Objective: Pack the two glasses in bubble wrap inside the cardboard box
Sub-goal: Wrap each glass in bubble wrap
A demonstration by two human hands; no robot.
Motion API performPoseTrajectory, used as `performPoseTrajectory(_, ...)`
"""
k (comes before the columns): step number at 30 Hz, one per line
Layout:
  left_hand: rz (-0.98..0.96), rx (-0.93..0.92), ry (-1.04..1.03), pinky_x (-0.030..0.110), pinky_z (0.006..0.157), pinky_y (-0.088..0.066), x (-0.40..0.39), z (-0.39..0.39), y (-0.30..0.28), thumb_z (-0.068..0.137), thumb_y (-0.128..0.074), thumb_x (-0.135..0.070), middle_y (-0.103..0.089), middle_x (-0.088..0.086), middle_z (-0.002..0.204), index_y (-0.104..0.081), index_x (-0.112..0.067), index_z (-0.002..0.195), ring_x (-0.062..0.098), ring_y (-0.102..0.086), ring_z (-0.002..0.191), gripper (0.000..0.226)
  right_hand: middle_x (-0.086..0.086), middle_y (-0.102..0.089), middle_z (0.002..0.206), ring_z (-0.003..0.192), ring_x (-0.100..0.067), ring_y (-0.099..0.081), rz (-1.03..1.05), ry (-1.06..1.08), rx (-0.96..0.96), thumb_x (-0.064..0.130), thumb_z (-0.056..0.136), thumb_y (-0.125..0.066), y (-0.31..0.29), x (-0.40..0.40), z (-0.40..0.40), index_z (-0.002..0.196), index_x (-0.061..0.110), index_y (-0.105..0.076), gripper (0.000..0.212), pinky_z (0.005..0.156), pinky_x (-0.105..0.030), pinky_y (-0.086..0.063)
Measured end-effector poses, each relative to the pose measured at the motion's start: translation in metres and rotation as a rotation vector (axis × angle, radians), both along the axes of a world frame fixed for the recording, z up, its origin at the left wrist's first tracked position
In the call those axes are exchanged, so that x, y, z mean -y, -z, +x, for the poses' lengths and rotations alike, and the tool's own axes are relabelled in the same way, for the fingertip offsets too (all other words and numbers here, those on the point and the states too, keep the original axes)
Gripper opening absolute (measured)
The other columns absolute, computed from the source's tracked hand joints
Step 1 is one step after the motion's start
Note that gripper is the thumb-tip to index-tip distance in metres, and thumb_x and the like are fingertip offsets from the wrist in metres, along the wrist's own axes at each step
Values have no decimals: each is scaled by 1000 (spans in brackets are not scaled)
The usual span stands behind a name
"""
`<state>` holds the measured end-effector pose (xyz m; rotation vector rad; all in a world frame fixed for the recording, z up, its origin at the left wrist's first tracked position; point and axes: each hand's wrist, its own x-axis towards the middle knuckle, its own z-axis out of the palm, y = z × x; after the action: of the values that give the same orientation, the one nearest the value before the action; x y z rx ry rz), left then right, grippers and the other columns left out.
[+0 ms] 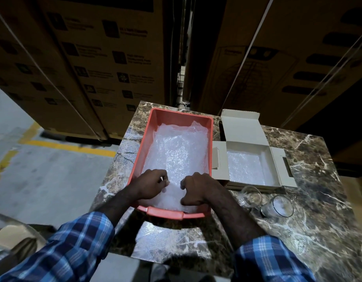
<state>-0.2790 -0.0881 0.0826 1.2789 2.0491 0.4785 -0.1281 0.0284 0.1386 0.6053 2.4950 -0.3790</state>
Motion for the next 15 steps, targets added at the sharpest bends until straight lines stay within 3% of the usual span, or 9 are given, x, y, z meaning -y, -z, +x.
performPoseTrajectory(4, -20, 5, 8, 28, 68, -37, 0, 0, 0, 100, -57, -27, -73, -5, 84, -54, -28, 80, -5, -55, 72, 21, -10, -62, 123, 110, -28, -60, 38, -19, -58, 35, 83, -67, 1, 1, 1, 132, 22, -57, 51, 92, -36, -46)
performPoseTrajectory(10, -18, 17, 3, 27, 66, -40, 0, 1, 0, 100, -56, -29, -71, -7, 79, -55, -28, 80, -6, -57, 71, 20, -12, -63, 125, 112, -29, -60, 74, -41, -138, 67, 88, -58, 1, 4, 5, 135, 22, -56, 65, 94, -38, -42)
performPoseTrajectory(15, -11, 8, 7, 16, 60, -34, 0, 1, 0, 100, -57, -27, -67, -9, 78, -55, -28, 79, -5, -55, 70, 21, -11, -65, 116, 103, -31, -62, 126, -16, -193, 54, 91, -59, 4, 5, 3, 122, 18, -61, 47, 87, -35, -44)
